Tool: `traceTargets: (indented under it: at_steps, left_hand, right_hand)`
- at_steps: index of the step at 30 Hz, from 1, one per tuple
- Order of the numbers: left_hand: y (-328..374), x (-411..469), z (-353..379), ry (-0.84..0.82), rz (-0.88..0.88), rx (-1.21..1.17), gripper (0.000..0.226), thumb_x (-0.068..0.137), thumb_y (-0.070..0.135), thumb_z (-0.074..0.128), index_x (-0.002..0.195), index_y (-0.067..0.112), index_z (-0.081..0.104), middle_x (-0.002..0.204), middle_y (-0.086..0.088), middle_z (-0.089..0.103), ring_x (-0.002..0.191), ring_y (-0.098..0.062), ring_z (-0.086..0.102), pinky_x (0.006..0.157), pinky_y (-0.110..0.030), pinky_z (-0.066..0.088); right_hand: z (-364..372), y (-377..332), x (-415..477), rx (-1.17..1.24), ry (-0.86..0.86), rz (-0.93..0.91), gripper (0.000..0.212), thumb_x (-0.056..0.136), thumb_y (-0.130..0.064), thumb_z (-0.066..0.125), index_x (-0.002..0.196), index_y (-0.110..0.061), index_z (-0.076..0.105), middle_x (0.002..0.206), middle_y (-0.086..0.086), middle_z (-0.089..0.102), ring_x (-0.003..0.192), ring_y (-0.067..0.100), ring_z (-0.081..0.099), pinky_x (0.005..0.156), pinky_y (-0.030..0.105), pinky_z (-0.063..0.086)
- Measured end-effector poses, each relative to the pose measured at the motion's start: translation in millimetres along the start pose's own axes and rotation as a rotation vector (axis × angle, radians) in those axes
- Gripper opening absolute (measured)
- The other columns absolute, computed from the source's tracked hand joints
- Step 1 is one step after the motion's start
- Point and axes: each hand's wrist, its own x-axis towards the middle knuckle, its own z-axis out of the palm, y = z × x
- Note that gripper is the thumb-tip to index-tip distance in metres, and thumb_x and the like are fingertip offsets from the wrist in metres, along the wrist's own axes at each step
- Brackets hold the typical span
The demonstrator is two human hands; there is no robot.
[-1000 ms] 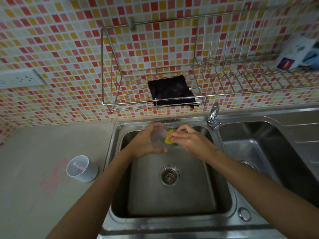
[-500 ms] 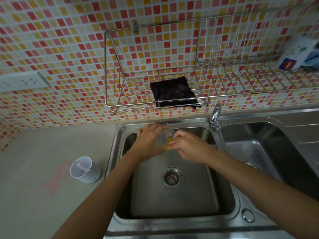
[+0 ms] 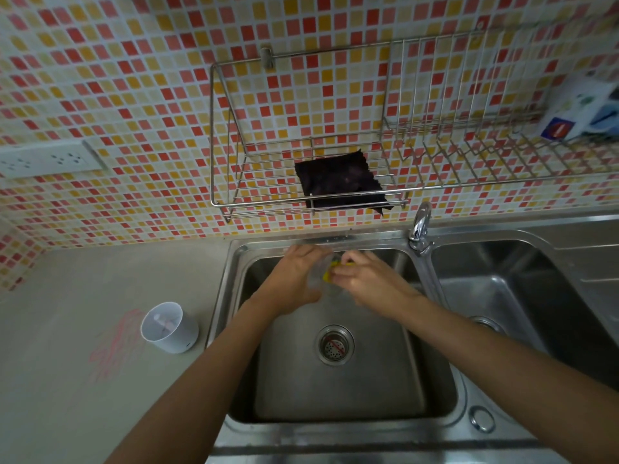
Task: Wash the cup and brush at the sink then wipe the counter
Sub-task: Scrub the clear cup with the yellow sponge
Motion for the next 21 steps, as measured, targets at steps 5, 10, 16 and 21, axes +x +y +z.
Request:
traceTargets:
  at_steps: [5,10,16,21]
  left_hand:
    - [-8,1,-4,0.018,-0.066,0.0,0.084,0.064,0.021,0.082,0.139,0.023,0.043,0.137,0.001,0.049,0.126,-0.017,0.039,0.102,-0.018,0.023]
    - [-6,-1,3,-0.037,-0.065,0.002,0.085,0.065,0.02,0.082,0.14,0.021,0.042,0.139,0.001,0.048,0.128,-0.017,0.039,0.103,-0.018,0.018]
    - [-12,-3,-2,-0.024,-0.07,-0.062,0.086,0.063,0.017,0.084,0.139,0.022,0.043,0.139,0.001,0.049,0.127,-0.017,0.041,0.104,-0.02,0.023]
    - [-18,-8,-4,-0.05,-0.133,-0.194,0.09,0.061,0.016,0.085,0.139,0.023,0.042,0.139,0.0,0.046,0.126,-0.018,0.042,0.106,-0.032,0.035]
  right_hand:
    - [-3,-11,1,0.29,0.074,0.181,0.033,0.082,-0.007,0.067,0.11,-0.023,0.072,0.094,-0.012,0.069,0.09,0.014,0.047,0.077,0.027,0.046]
    - [6,-10,2,0.3,-0.038,0.145,0.033,0.085,-0.011,0.065,0.114,-0.026,0.069,0.095,-0.007,0.066,0.093,0.012,0.045,0.079,0.029,0.048]
    - [0,-2,8,0.096,0.047,0.026,0.036,0.073,-0.005,0.073,0.104,-0.023,0.073,0.098,-0.012,0.071,0.091,0.016,0.049,0.073,0.033,0.05]
    - [-5,-5,-10,0.211,0.085,-0.003,0.038,0.077,-0.007,0.072,0.113,-0.02,0.07,0.112,-0.009,0.07,0.096,0.02,0.056,0.08,0.027,0.054]
